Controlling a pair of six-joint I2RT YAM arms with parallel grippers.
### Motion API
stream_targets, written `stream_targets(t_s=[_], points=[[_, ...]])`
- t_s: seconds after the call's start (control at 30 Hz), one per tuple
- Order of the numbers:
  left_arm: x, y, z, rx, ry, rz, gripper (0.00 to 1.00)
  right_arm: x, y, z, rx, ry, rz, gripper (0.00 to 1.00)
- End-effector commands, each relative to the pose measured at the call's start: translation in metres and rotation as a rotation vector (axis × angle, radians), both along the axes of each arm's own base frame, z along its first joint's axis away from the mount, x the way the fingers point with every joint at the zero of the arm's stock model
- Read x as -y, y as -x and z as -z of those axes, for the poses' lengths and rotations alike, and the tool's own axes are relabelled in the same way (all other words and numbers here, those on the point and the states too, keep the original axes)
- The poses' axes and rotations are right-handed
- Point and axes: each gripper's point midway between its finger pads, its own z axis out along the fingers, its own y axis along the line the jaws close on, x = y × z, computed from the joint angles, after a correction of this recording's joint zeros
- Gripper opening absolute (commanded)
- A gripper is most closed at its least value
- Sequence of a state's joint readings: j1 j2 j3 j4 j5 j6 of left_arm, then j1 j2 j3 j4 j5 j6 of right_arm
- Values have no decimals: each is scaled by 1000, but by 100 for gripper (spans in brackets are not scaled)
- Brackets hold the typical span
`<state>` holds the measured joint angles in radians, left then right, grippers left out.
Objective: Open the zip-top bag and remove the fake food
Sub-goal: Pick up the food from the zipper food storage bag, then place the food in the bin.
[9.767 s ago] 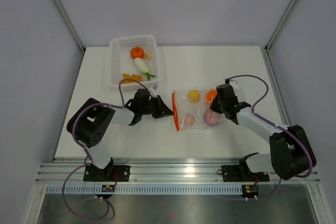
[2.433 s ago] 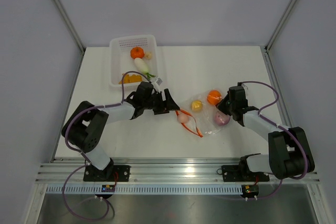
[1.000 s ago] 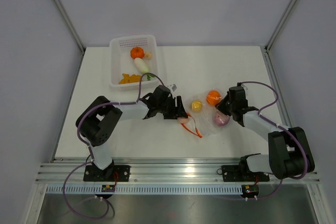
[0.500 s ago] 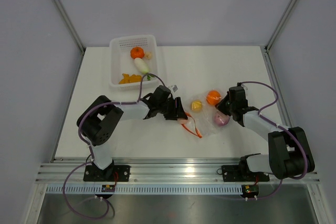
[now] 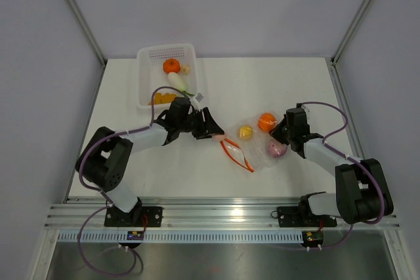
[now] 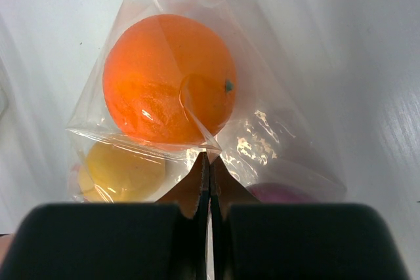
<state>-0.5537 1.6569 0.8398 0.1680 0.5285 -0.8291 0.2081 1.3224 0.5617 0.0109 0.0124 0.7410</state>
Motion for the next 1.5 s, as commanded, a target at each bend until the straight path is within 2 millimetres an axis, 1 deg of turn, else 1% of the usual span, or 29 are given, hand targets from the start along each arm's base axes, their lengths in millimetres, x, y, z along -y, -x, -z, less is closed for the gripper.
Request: stream_targets(t_s=[0.0,0.07,0.17,0.2,0.27,0.3,0.33,0.37,0.47,0.5,0.57,0.6,0.63,0.67,0.7,0.77,0.87,0.93,0.97,1.0,1.17,1.2,1.23,1.3,1.33,1.37,1.4,1.43,1.47], points=[[-5,-13,-54,92,118,-29,36,0,-6,-9,39,-9,-4,0],[-11,-25,-67,105,135,-89,36,0,-6,-9,39,-9,-3,0],[-25,-51,-91,140,173,-199,36,0,-7,-9,39,-7,-4,0],[-37,-66,-95,148,172,-258,36,0,-6,-9,39,-7,-4,0],[-51,-85,-106,143,188,-335,36,0,-5,-9,40,-8,-5,0],[-70,-101,-107,145,187,-404,36,-4,-4,-9,35,-25,-22,0],[-80,-110,-109,141,193,-446,36,-5,-3,-8,34,-25,-24,0],[-100,-125,-112,147,188,-507,36,-5,-3,-8,33,-26,-25,0],[-134,-151,-115,173,166,-624,35,-6,-2,-8,34,-31,-30,0],[-152,-163,-120,191,168,-672,35,-6,-2,-7,31,-32,-34,0],[-172,-179,-118,187,175,-723,35,-6,-2,-8,35,-34,-33,0],[-177,-186,-124,195,187,-728,35,-7,-2,-8,34,-37,-35,0],[-181,-192,-113,165,171,-737,36,-7,-2,-8,34,-38,-36,0],[-189,-197,-110,155,158,-754,38,-8,-2,-8,34,-41,-37,0],[-193,-206,-114,169,143,-761,38,-8,-2,-8,33,-43,-40,0],[-204,-211,-100,134,102,-787,43,-9,-2,-8,32,-46,-41,0],[-219,-220,-94,133,66,-837,49,-8,-2,-8,34,-44,-39,0],[-222,-222,-91,128,41,-836,56,-7,-2,-10,41,-43,-35,0],[-223,-227,-98,142,33,-837,61,-8,-2,-11,41,-42,-37,0],[-225,-228,-96,144,10,-833,67,-8,-2,-11,44,-44,-36,0],[-230,-223,-94,130,-9,-834,75,-8,-1,-12,45,-45,-40,0],[-228,-221,-99,134,1,-830,79,-8,-1,-11,41,-44,-40,0],[-226,-219,-101,133,11,-819,80,-8,-1,-11,41,-43,-41,0],[-219,-213,-103,114,43,-796,80,-8,-1,-11,41,-43,-43,0],[-216,-208,-111,128,61,-792,80,-8,-1,-12,44,-44,-43,0],[-209,-203,-113,129,76,-774,80,-8,-1,-12,44,-43,-44,0],[-205,-195,-108,115,84,-771,80,-8,-1,-12,43,-41,-45,0],[-201,-190,-112,125,90,-764,80,-9,-2,-13,48,-42,-49,0],[-189,-180,-125,153,107,-739,80,-9,-1,-12,45,-40,-52,0]])
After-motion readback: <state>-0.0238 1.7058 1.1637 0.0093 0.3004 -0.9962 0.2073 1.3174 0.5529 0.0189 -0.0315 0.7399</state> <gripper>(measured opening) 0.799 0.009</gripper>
